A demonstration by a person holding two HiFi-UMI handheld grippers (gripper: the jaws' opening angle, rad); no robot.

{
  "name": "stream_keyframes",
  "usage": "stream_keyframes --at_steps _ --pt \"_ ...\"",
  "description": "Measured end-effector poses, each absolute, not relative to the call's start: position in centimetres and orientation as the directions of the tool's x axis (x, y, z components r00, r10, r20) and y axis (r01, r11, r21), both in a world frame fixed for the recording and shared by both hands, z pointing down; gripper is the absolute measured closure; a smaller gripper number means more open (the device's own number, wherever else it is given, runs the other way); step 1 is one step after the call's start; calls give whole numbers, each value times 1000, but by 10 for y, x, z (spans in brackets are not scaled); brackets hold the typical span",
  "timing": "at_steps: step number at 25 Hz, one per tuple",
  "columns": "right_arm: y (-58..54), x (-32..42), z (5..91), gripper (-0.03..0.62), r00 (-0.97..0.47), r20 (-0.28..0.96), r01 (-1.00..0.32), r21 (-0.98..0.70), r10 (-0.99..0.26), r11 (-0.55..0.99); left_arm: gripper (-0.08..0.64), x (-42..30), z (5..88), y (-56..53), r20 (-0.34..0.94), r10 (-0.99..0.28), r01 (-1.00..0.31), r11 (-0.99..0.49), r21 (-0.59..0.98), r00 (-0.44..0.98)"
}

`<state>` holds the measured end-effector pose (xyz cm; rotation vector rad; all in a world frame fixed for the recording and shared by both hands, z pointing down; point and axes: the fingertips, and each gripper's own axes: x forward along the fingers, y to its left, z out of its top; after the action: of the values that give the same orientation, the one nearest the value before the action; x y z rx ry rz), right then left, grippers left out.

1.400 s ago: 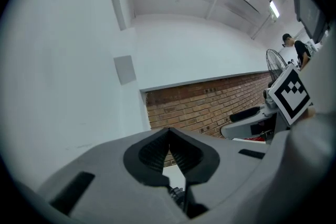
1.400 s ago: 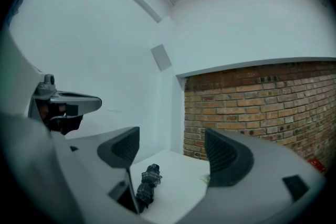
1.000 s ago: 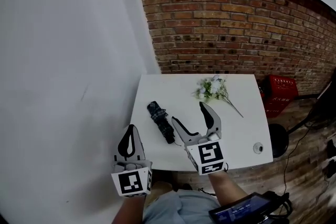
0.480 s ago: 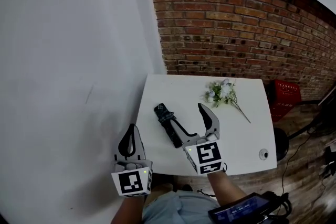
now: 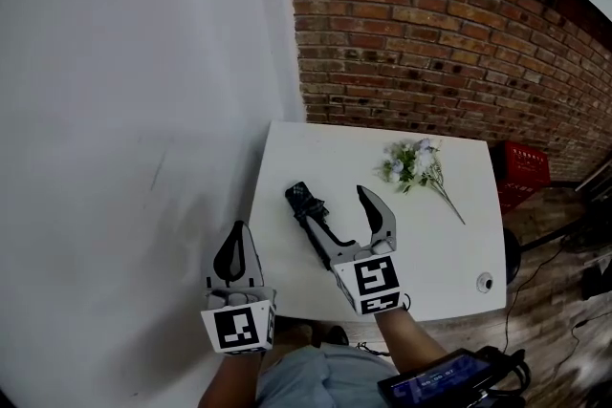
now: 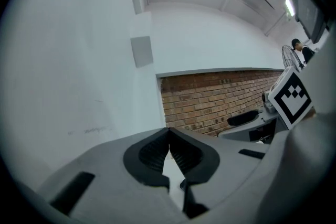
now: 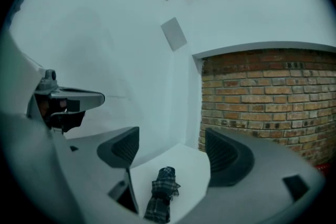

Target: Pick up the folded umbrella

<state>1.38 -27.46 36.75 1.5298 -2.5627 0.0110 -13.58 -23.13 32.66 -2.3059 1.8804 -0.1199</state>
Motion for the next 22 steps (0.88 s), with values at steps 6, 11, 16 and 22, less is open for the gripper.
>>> stream_keyframes --at_steps 6,11,16,22 --pt "-290 -2 402 198 -463 217 -871 66 -860 486 552 -149 347 -249 -2 -979 -967 -202 -157 205" --pt "-302 -14 431 196 -458 277 -870 56 -845 490 552 -161 363 -262 27 -979 -967 -205 -149 203" --pt "-309 -22 471 196 -445 356 -871 43 -822 490 552 -171 383 -274 56 -977 -968 -211 -133 205" --pt "-311 -27 523 193 -421 462 -874 24 -781 485 552 -178 407 -287 96 -972 -967 -226 -118 216"
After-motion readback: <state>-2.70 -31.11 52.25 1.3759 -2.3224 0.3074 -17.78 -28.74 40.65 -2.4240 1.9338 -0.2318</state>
